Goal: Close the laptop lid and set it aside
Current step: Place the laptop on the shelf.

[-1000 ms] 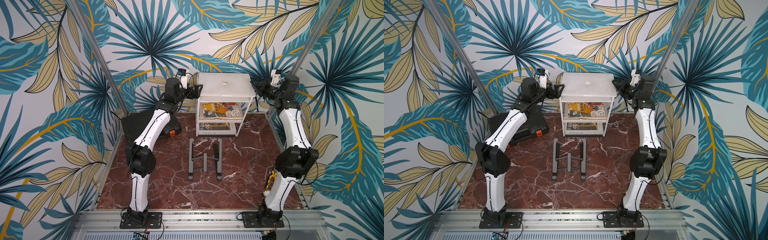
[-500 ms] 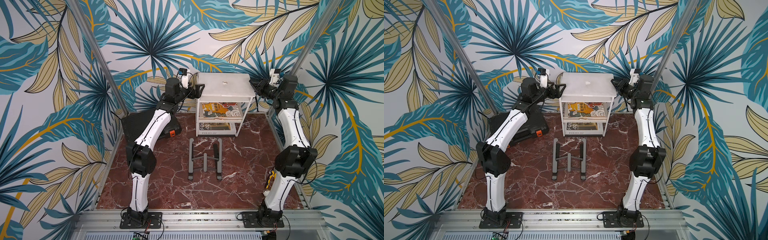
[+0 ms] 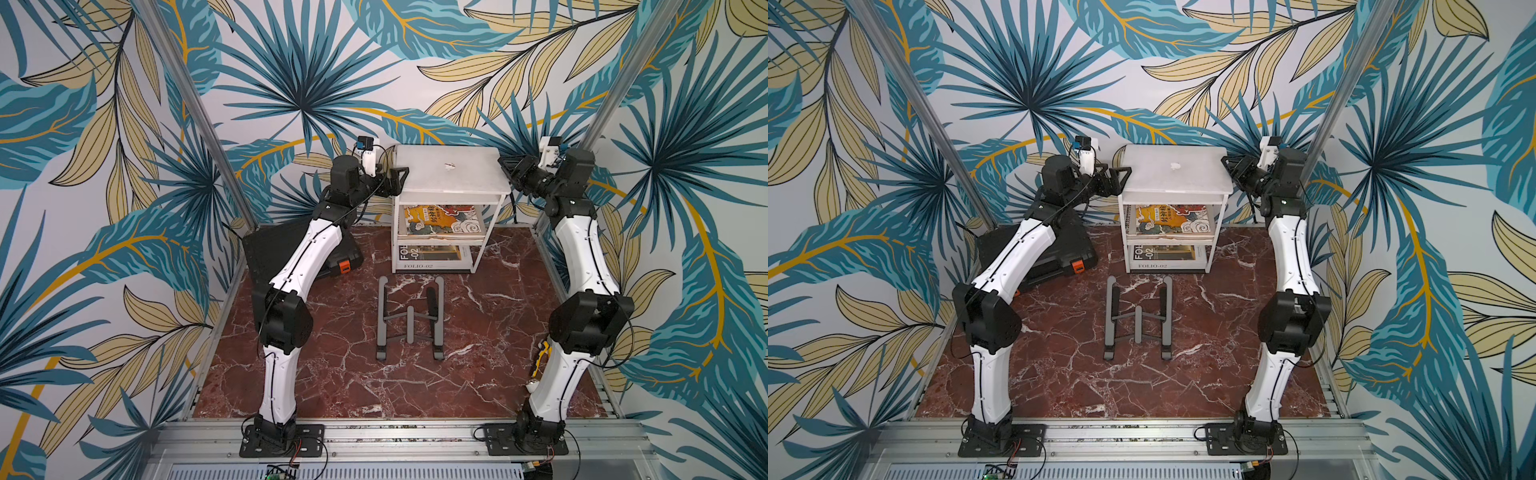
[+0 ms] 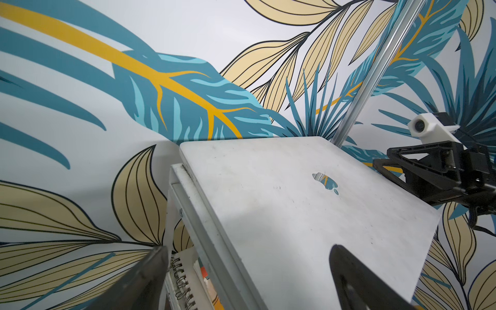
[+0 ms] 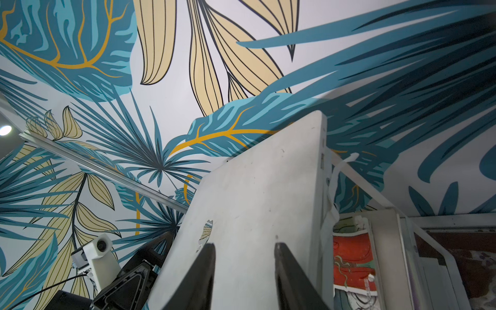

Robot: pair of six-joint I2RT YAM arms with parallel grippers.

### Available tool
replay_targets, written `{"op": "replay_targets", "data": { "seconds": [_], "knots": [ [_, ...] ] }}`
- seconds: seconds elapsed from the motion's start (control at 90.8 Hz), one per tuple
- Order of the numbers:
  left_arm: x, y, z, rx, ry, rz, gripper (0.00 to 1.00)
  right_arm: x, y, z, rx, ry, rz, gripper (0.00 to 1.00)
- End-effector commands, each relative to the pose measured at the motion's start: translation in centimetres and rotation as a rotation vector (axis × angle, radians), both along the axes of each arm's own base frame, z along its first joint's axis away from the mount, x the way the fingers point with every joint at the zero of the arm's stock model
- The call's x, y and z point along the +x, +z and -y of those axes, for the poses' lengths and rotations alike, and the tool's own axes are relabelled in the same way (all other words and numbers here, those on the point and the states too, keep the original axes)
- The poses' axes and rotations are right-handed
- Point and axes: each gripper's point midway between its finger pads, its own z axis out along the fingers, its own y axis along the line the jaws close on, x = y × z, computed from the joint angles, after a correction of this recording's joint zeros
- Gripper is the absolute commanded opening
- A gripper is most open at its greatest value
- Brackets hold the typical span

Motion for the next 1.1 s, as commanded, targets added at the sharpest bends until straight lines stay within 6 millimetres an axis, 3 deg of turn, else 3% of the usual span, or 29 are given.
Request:
{"op": "replay_targets", "data": {
  "seconds": [0.0,0.209,0.352,0.826,1.091],
  "knots": [
    [0.5,-0.7,0.2,-0.003,0.000,0.002,0.98,0.5,-3.8,-2.1,-0.007,0.045,-0.110,0.40],
    [0.6,-1.0,0.3,-0.008,0.000,0.004,0.98,0.4,-4.3,-3.1,0.002,0.071,-0.124,0.36],
    [0.6,-1.3,0.3,-0.009,-0.001,0.000,0.98,0.4,-3.6,-3.3,0.003,0.075,-0.089,0.35],
    [0.2,-0.6,-0.1,-0.020,0.017,0.025,0.99,0.8,-3.9,-4.7,0.056,0.115,-0.089,0.33],
    [-0.2,0.4,-1.1,-0.030,0.041,0.050,1.00,0.6,-2.7,-4.6,0.078,0.104,-0.068,0.33]
  ]
}}
